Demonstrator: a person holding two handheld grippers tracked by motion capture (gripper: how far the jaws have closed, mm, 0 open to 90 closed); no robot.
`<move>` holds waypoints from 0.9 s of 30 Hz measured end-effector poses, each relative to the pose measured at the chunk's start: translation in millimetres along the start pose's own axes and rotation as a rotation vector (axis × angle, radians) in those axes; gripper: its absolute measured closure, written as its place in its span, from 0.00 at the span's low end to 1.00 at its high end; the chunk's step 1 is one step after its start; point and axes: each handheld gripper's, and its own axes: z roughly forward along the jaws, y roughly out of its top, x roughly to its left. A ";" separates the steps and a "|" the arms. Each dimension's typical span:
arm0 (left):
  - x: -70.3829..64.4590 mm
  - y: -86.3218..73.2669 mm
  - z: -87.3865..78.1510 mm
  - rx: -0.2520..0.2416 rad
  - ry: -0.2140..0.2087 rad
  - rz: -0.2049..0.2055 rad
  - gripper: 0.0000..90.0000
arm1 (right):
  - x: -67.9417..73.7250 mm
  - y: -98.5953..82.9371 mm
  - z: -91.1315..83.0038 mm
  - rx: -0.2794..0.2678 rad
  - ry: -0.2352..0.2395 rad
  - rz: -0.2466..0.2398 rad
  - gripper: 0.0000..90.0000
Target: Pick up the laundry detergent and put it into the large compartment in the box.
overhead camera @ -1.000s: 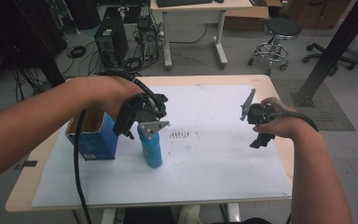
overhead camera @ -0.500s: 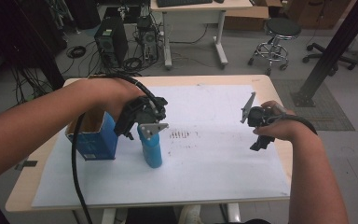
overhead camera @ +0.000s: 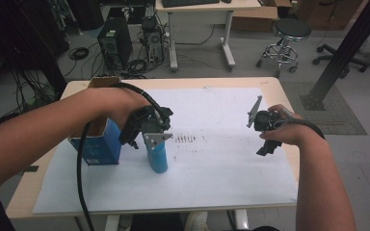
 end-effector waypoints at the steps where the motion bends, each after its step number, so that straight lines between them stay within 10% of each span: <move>1: 0.0 0.0 0.0 0.000 0.000 0.000 0.02 | 0.0 0.0 0.0 0.000 0.000 0.000 0.05; 27: 0.8 -4.0 23.5 -0.002 0.002 0.026 0.04 | 1.5 0.6 4.2 0.006 0.002 0.008 0.05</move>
